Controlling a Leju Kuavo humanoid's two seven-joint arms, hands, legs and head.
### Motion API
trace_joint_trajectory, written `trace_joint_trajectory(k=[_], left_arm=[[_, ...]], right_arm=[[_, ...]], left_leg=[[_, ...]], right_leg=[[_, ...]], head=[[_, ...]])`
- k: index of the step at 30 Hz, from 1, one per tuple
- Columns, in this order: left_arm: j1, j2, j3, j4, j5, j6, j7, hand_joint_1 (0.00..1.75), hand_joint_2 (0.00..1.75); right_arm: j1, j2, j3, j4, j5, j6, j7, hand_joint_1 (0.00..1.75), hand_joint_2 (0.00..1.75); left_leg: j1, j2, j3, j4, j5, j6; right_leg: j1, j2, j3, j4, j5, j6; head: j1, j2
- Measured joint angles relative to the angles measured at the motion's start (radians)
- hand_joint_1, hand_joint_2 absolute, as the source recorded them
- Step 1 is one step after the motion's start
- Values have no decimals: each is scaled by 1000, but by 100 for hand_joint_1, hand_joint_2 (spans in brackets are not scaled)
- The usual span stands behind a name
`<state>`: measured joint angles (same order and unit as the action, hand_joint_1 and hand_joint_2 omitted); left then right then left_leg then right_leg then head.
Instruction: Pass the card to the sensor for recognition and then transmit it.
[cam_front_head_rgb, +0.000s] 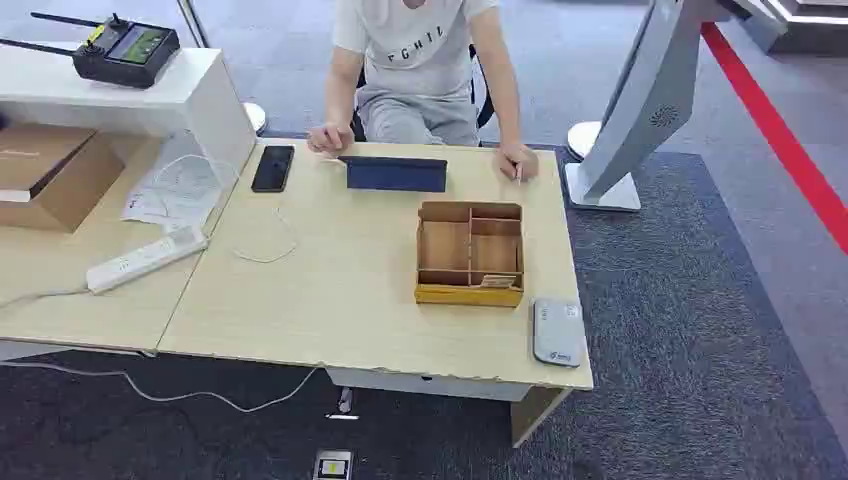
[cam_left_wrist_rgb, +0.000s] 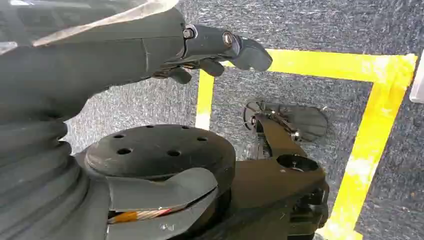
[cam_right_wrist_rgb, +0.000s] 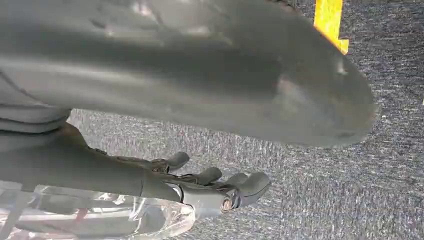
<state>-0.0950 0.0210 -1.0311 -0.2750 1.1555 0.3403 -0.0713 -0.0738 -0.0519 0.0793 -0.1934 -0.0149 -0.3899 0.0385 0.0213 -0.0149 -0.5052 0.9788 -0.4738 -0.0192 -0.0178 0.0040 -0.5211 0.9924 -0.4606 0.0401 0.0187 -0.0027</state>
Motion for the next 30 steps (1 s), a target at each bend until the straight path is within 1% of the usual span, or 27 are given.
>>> trace_joint_trajectory(k=[18, 21, 23, 25, 27, 30], left_arm=[[-5, 0, -19, 8, 6, 0, -5, 0, 175], [-5, 3, -22, 9, 6, -44, 2, 0, 175], [-5, 13, -23, 10, 8, -76, 5, 0, 175], [-6, 19, -23, 11, 9, -90, 5, 0, 175], [-7, 26, -24, 15, 15, -91, 5, 0, 175], [-7, 31, -24, 18, 21, -92, 3, 0, 175]], right_arm=[[0, -3, 17, 0, -7, -2, 0, 0, 0], [0, -8, 19, 0, -12, -14, 11, 0, 0], [0, -19, 19, 0, -29, -39, 11, 0, 0], [0, -44, 19, 0, -64, -70, -14, 0, 0], [0, -81, 13, -1, -99, -86, -65, 0, 0], [-1, -149, -1, -2, -140, -85, -154, 0, 0]], left_leg=[[0, 0, 0, 0, 0, 0], [0, 0, 0, 0, 0, 0], [0, 0, 0, 0, 0, 0], [0, 0, 0, 0, 0, 0], [-1, 0, 0, 0, 0, 0], [-2, 0, 0, 0, 0, 0]], right_leg=[[0, 0, 0, 0, 0, 0], [0, 0, 0, 0, 0, 0], [0, 0, 0, 0, 0, 0], [-1, 0, 0, 0, 0, 0], [-1, 0, 0, 0, 0, 0], [-2, 0, 0, 0, 0, 0]], head=[[0, 0], [0, 0], [0, 0], [0, 0], [0, 0], [0, 0]])
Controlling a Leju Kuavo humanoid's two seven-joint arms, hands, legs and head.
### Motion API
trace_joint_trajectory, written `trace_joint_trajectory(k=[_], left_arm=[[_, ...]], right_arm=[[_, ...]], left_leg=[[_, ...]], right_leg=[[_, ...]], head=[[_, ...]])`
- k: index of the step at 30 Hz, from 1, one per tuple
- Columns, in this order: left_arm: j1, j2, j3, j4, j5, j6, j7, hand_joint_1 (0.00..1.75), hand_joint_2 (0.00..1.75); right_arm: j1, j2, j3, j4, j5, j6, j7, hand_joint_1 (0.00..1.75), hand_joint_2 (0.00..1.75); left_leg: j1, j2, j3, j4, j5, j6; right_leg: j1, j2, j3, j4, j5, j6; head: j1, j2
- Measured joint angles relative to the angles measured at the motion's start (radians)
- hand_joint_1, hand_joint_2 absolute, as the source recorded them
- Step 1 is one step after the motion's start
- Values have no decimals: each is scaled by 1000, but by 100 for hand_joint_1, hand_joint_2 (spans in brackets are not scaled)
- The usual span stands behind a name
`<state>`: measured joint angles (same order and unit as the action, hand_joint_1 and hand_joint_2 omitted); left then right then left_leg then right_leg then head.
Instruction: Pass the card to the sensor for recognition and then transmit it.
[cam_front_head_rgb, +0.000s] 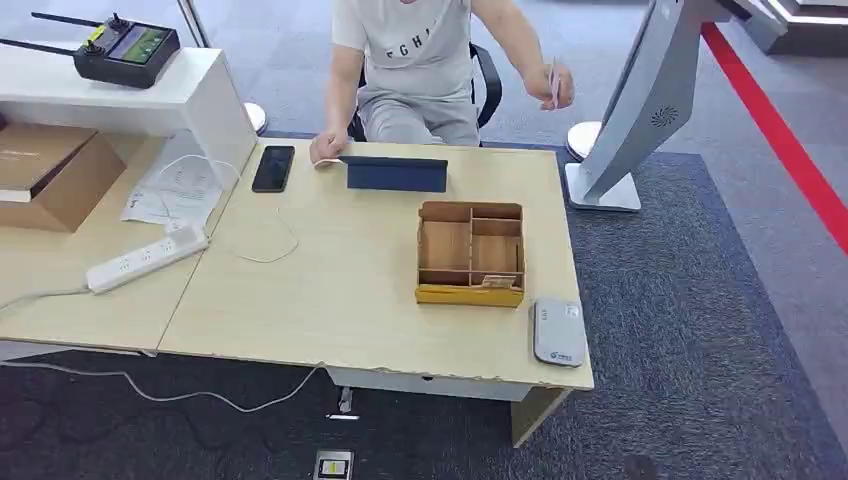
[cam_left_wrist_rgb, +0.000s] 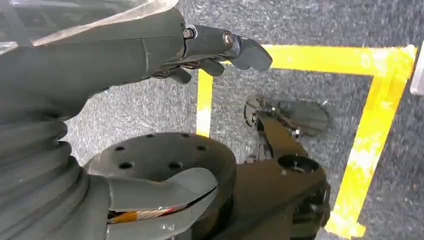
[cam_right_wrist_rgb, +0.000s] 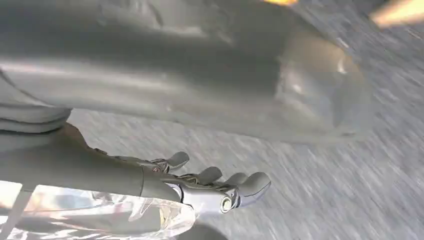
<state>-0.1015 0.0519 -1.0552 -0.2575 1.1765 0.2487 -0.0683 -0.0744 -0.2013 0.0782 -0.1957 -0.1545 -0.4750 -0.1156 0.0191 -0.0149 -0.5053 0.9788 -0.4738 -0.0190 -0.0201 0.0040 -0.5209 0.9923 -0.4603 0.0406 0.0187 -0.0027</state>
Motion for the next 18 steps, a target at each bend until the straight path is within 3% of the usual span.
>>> trace_joint_trajectory(k=[4, 8, 9, 13, 18], left_arm=[[0, 6, -3, 2, 0, -6, -6, 0, 175], [-1, 10, -16, 2, 0, -14, -10, 0, 175], [-1, 10, -19, 2, 0, -15, -11, 0, 175], [-4, 11, -26, 3, 0, -17, -11, 0, 175], [-7, 13, -43, 5, 1, -15, -4, 0, 175]], right_arm=[[1, -94, -28, -19, -43, 19, -80, 0, 0], [1, -194, -52, -83, -35, 14, -38, 0, 0], [1, -215, -57, -107, -26, 10, -20, 0, 175], [9, -287, -55, -247, 67, -40, 97, 0, 175], [3, -362, -38, -503, 293, -107, 269, 0, 175]], left_leg=[[-1, 0, 0, 0, 0, 0], [-2, 0, 0, 0, 0, 0], [-2, 0, 0, 0, 0, 0], [-2, 0, -1, 0, 1, 1], [-1, -1, -1, 0, 1, 1]], right_leg=[[-2, 0, 0, 0, 0, 0], [-2, 0, 0, 0, 0, 0], [-2, 0, 0, 0, 0, 0], [-2, 0, 1, 0, 0, 1], [-2, -1, 2, 1, 1, 1]], head=[[0, 0], [0, 0], [0, 0], [0, 0], [0, 0]])
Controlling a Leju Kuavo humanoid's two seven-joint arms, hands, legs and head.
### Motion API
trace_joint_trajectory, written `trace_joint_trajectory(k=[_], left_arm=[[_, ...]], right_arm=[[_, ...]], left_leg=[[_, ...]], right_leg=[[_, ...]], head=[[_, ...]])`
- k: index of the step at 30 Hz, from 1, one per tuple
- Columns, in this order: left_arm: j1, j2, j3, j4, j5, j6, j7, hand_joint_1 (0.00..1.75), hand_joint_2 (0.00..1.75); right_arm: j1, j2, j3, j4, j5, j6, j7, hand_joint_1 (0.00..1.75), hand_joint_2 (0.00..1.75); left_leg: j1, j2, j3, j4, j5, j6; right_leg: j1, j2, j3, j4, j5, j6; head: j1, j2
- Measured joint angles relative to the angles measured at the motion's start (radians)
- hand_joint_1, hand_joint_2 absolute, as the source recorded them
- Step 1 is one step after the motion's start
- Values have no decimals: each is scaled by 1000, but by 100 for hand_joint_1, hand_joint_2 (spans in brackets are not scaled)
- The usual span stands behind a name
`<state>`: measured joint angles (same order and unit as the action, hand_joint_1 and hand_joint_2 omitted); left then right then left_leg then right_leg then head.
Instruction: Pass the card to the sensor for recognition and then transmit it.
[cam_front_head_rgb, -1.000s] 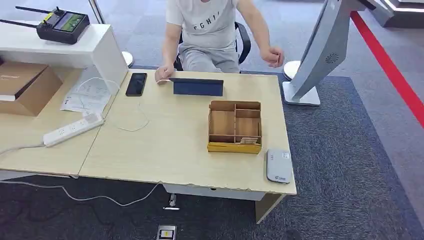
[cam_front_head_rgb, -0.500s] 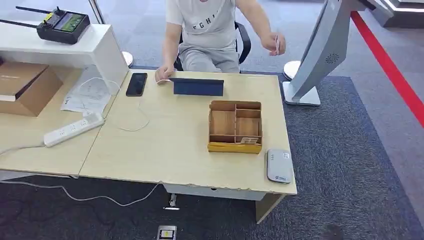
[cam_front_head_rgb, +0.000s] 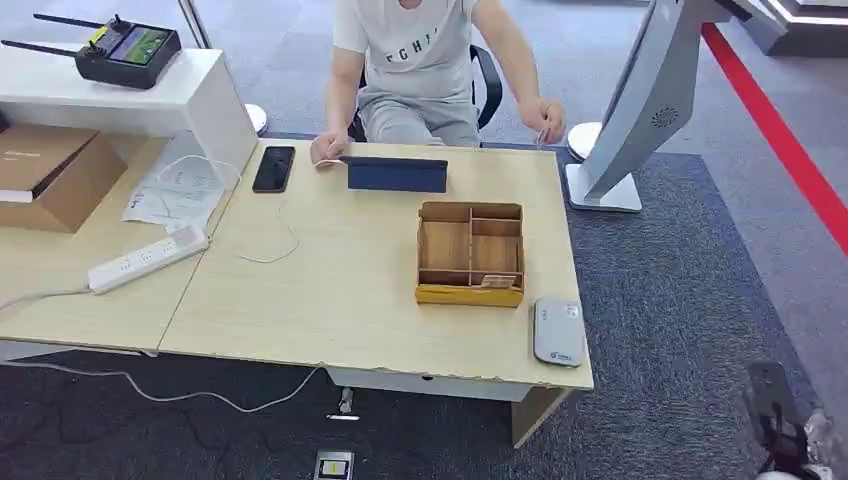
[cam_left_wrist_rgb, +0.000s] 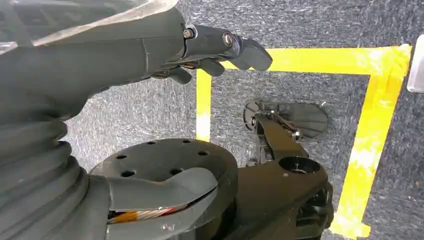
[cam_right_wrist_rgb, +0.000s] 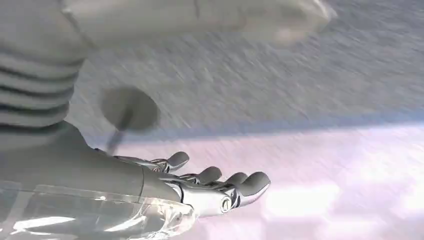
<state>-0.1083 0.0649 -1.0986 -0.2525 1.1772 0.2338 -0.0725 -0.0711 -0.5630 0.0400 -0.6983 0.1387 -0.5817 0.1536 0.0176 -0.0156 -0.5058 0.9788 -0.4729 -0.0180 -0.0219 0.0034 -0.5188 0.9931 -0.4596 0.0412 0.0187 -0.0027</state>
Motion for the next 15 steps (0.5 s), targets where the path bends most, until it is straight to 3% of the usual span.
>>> trace_joint_trajectory(k=[3, 9, 12, 15], left_arm=[[-1, 1, -5, 1, 1, 1, -2, 0, 175], [-3, 2, -16, 1, -2, 2, -18, 0, 175], [-5, 3, -29, 2, -8, 2, -29, 0, 175], [-7, 4, -35, 2, -17, 2, -40, 0, 175]], right_arm=[[-14, -24, 17, -136, 93, -5, 60, 0, 175], [-35, -56, 52, -373, 290, -7, 94, 0, 175], [-88, -65, 92, -522, 480, 32, 175, 0, 175], [-147, -67, 137, -625, 569, 78, 222, 0, 175]], left_leg=[[0, 0, 2, 0, 0, 0], [0, -2, 0, 0, 0, 0], [0, -1, 1, 0, 1, -1], [0, -2, 1, 0, 2, 0]], right_leg=[[0, 0, 0, 0, 0, 0], [0, -1, 0, 1, 0, 0], [0, 0, -1, 1, 0, 0], [0, -1, -1, 1, 0, 0]], head=[[0, 0], [-1, 0], [0, 0], [0, 0]])
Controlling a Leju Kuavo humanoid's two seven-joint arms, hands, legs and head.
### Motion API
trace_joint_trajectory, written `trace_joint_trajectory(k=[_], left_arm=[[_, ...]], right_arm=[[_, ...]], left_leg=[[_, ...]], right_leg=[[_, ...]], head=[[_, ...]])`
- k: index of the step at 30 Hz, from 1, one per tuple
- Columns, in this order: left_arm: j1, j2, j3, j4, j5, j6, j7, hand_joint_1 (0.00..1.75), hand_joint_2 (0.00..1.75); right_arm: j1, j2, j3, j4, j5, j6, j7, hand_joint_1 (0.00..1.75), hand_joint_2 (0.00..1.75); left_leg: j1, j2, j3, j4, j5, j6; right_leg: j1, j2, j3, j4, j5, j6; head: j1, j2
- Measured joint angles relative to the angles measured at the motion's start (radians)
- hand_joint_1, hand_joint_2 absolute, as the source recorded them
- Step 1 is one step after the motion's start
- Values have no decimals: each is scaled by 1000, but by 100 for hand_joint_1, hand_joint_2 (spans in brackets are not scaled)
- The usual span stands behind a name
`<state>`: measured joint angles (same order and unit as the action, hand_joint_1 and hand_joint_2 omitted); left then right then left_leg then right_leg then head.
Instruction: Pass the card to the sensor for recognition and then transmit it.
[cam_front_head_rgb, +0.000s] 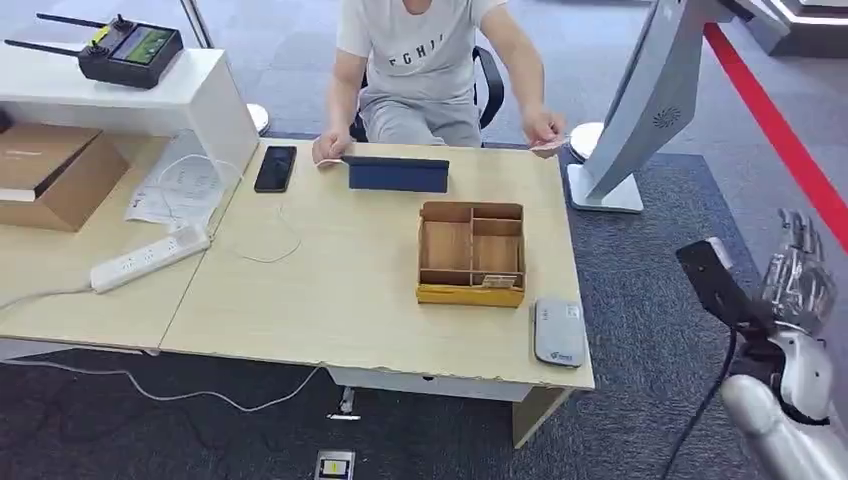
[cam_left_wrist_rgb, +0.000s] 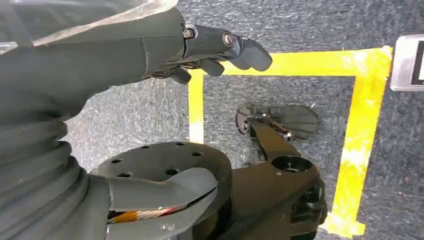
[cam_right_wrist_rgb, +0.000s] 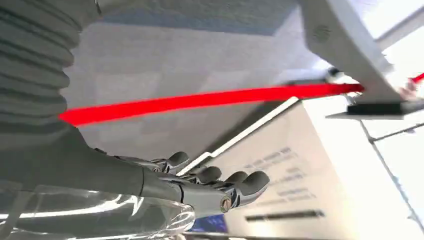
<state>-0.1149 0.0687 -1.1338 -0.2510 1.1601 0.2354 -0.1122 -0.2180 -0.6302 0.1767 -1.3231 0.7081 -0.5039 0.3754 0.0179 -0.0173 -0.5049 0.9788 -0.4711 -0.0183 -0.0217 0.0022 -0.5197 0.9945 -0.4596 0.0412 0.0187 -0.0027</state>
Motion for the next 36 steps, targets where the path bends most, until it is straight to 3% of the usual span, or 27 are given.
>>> trace_joint_trajectory(k=[5, 14, 27, 36], left_arm=[[-1, 2, -18, 0, -2, -3, -4, 0, 175], [-5, -6, -39, 0, -12, 15, 11, 0, 175], [-11, -14, -62, 0, -18, 13, 8, 0, 175], [-21, -14, -68, 0, -17, 13, 18, 0, 175]], right_arm=[[-82, 6, 78, -91, 57, 29, 5, 0, 175], [-183, 44, 179, -78, 131, 43, -40, 0, 175], [-277, 87, 265, 69, -53, 29, -70, 0, 175], [-315, 103, 317, 189, -79, -2, -83, 0, 175]], left_leg=[[0, 0, 0, 0, 0, 0], [0, 0, -1, 0, 0, 0], [0, 0, -1, 0, 0, 0], [0, 0, -1, 0, 0, 0]], right_leg=[[0, 0, 0, 0, 0, 0], [0, 0, -1, 0, 0, 0], [0, 0, -2, 0, 0, 0], [0, 0, -2, 0, 0, 0]], head=[[0, 0], [0, 0], [0, 0], [0, 0]])
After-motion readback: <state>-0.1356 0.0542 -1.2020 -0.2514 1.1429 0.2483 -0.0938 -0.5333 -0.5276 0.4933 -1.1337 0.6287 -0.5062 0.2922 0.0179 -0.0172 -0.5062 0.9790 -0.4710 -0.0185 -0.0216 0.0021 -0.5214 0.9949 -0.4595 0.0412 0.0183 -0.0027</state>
